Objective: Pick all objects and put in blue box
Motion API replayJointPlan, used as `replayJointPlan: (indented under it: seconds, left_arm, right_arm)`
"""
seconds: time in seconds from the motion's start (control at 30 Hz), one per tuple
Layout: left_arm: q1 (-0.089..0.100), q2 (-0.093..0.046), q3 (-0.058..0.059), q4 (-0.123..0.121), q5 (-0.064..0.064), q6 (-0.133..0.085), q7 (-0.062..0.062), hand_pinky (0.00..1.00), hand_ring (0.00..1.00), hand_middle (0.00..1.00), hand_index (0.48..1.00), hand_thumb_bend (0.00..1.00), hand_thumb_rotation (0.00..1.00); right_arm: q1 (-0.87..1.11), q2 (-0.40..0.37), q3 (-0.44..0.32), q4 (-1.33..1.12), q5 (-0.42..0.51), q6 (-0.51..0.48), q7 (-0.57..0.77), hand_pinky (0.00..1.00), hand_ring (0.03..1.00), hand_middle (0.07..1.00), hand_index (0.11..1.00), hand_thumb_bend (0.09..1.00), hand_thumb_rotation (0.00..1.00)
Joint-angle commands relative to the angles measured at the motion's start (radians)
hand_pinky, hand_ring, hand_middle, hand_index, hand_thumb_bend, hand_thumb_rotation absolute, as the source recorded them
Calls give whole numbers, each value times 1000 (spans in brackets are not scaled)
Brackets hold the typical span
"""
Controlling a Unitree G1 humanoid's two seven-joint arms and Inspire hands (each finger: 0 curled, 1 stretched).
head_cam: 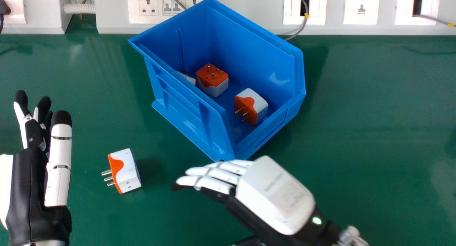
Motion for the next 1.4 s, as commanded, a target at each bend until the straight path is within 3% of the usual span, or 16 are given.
replayJointPlan:
  seconds: [0.0, 0.13, 0.27, 0.47, 0.67, 0.77, 0.87, 1.03, 1.1, 1.2, 1.27, 1.37]
  left_arm:
    - [-2, 6, 8, -29, -9, -9, -1, 1000, 1000, 1000, 1000, 420, 882]
    - [-4, 7, 16, -17, -24, -12, -4, 1000, 1000, 1000, 1000, 456, 853]
    - [-1, 5, 25, -14, -47, -6, -8, 1000, 1000, 1000, 1000, 453, 851]
    - [-2, 9, 30, 2, -36, -19, -2, 1000, 1000, 1000, 1000, 501, 844]
    - [-1, 10, 30, 14, -37, -24, -3, 1000, 1000, 1000, 1000, 520, 831]
    - [-3, 7, 29, 14, -42, -27, -3, 1000, 1000, 1000, 1000, 527, 838]
    - [-6, 3, 28, 11, -57, -21, -4, 1000, 1000, 1000, 1000, 501, 836]
    - [-3, 1, 30, 12, -70, -24, -5, 1000, 1000, 1000, 1000, 535, 799]
    - [1, 6, 31, 15, -47, -28, 3, 1000, 1000, 1000, 1000, 550, 817]
    - [4, 6, 30, 7, -37, -23, 10, 1000, 1000, 1000, 1000, 587, 827]
    - [7, 8, 30, 6, -29, -30, 10, 1000, 1000, 1000, 1000, 561, 829]
    - [12, 1, 24, -10, -22, -19, 15, 1000, 1000, 1000, 1000, 539, 835]
  right_arm:
    - [-70, 41, 21, 23, -8, 8, 3, 603, 738, 797, 787, 363, 433]
    - [-166, 98, 59, 98, -30, 40, 4, 620, 759, 816, 813, 404, 397]
    - [-280, 161, 102, 179, -72, 100, 17, 624, 789, 847, 842, 430, 422]
    - [-409, 242, 162, 290, -118, 179, 13, 612, 807, 877, 869, 456, 484]
    - [-499, 305, 207, 380, -125, 253, 23, 636, 829, 897, 891, 482, 460]
    - [-515, 328, 224, 405, -126, 291, 39, 671, 858, 920, 913, 489, 455]
    - [-529, 353, 240, 429, -122, 331, 61, 686, 869, 926, 923, 521, 421]
    - [-551, 385, 274, 482, -137, 394, 83, 713, 876, 932, 928, 546, 385]
    - [-559, 392, 284, 505, -135, 410, 85, 716, 874, 929, 923, 548, 371]
    - [-580, 404, 298, 537, -136, 443, 108, 733, 876, 931, 926, 539, 379]
    - [-594, 411, 307, 560, -135, 460, 117, 735, 873, 925, 920, 546, 366]
    - [-619, 423, 322, 595, -136, 484, 136, 732, 866, 914, 908, 548, 362]
